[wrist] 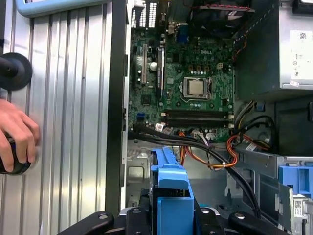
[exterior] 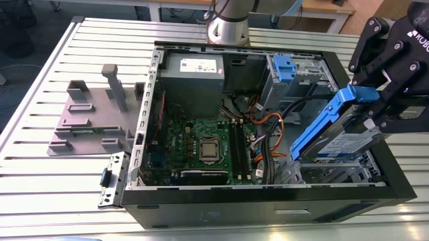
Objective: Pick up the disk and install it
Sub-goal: 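Pick up the disk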
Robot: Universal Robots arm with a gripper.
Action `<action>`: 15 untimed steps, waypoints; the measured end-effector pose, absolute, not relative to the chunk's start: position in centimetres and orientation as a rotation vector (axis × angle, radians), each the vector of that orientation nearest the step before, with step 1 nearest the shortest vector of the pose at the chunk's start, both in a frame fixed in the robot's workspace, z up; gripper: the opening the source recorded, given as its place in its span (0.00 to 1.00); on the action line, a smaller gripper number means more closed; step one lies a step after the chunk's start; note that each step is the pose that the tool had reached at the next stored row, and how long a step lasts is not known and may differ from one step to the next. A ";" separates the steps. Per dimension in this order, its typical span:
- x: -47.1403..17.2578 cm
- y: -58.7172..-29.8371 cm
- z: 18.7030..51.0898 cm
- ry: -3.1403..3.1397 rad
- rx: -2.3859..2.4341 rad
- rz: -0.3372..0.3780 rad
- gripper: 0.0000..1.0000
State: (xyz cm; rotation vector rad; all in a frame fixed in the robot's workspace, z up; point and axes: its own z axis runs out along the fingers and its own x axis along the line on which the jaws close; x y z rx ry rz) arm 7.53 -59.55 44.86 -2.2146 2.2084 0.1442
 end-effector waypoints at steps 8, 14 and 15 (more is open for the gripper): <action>8.6 -59.2 44.4 2.209 -2.215 0.145 0.37; 9.1 -58.8 44.0 2.209 -2.215 0.146 0.37; 9.1 -58.7 44.0 2.209 -2.215 0.146 0.37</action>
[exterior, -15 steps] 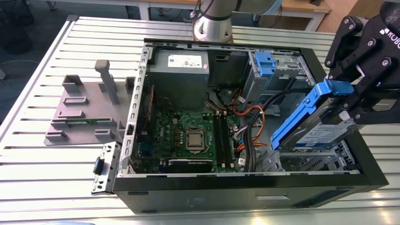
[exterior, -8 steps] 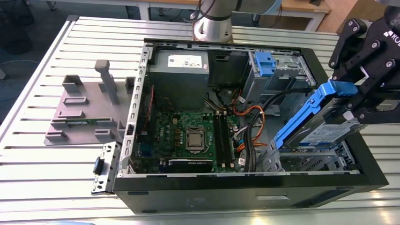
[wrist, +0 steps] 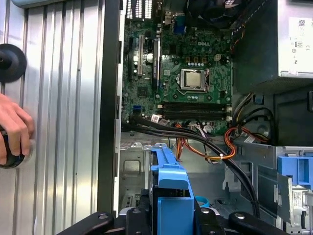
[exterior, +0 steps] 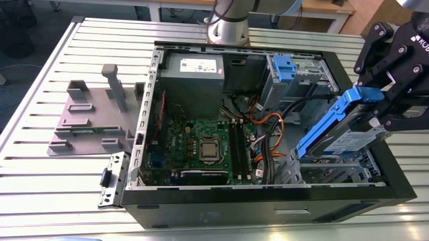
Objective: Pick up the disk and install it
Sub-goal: 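Insert the disk into the insertion slot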
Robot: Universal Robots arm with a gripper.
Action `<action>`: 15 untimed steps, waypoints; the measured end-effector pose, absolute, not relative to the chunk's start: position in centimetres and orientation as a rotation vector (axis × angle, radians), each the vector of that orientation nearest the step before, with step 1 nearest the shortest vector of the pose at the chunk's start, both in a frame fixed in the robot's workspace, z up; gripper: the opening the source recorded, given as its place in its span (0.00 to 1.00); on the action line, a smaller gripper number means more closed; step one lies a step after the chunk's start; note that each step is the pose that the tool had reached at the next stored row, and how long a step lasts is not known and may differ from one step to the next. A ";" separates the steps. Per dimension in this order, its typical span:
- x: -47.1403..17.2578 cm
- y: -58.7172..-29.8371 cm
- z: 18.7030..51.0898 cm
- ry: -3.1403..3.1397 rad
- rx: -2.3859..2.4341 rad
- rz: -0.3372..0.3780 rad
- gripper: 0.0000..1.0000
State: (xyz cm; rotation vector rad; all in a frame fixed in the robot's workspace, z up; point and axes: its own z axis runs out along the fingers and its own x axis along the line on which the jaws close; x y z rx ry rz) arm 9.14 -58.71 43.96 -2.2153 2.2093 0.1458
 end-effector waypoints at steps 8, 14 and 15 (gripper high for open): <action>9.8 -58.5 43.5 2.209 -2.215 0.146 0.37; 10.0 -58.5 43.1 2.210 -2.215 0.146 0.37; 10.0 -58.5 43.1 2.210 -2.215 0.146 0.37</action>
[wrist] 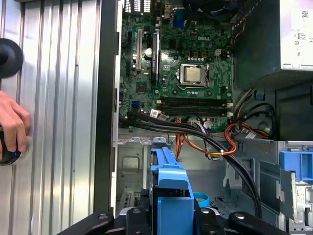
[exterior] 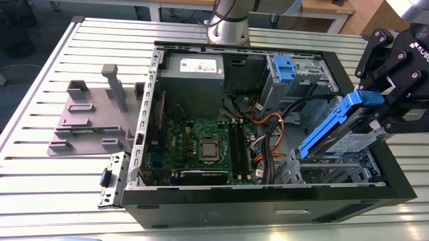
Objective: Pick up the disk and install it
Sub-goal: 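Insert the disk into the insertion slot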
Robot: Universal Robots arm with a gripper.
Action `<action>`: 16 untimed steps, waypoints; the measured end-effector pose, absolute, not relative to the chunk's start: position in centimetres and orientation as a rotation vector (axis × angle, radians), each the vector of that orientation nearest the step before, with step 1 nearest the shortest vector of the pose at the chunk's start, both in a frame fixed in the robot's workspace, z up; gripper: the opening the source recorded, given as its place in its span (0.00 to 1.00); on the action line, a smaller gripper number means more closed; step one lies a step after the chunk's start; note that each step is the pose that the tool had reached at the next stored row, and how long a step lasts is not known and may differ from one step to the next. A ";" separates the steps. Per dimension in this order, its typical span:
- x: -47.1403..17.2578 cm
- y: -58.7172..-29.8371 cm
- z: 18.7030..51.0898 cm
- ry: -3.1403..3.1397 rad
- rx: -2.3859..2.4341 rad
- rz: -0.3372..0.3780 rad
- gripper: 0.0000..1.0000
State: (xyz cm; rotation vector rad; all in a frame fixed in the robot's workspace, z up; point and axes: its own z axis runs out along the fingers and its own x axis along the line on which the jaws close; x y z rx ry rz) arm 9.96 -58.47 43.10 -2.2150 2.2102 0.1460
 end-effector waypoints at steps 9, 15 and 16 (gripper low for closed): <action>9.0 -58.4 42.9 2.212 -2.213 0.146 0.37; 8.7 -58.4 42.8 2.213 -2.212 0.146 0.37; 8.7 -58.4 42.8 2.213 -2.211 0.146 0.37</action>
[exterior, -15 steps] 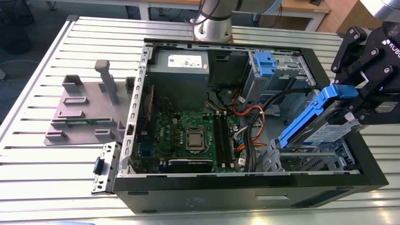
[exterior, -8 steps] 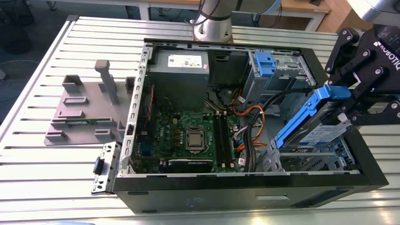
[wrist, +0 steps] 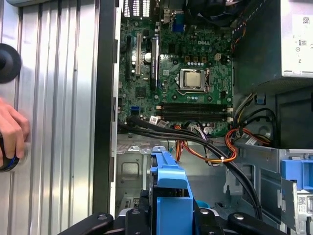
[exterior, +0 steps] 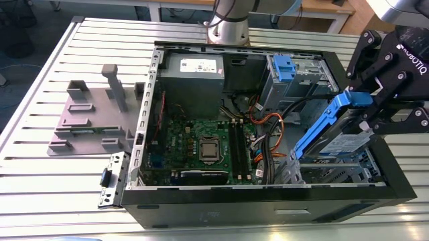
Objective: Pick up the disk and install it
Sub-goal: 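Insert the disk into the insertion slot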
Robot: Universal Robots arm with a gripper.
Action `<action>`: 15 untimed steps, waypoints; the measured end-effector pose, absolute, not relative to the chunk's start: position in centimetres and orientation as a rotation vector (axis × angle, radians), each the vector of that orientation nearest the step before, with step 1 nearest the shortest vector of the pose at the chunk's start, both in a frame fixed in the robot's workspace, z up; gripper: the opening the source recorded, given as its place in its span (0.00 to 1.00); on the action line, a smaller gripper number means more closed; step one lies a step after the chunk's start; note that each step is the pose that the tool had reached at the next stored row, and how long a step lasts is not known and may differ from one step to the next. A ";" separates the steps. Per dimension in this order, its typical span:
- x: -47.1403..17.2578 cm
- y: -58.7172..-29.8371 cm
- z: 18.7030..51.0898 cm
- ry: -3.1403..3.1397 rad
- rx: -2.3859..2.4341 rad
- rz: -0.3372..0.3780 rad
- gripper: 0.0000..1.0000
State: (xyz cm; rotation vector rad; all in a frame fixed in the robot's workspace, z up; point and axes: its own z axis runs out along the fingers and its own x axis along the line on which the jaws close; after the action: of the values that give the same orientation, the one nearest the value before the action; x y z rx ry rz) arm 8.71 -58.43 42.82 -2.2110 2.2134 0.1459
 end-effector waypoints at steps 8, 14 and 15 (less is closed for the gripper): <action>8.7 -58.4 42.5 2.220 -2.204 0.146 0.37; 9.5 -58.4 42.5 2.221 -2.205 0.144 0.37; 9.6 -58.4 42.5 2.221 -2.205 0.144 0.37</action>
State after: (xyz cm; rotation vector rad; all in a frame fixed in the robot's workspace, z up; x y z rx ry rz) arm 9.60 -58.43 42.53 -2.2049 2.2215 0.1441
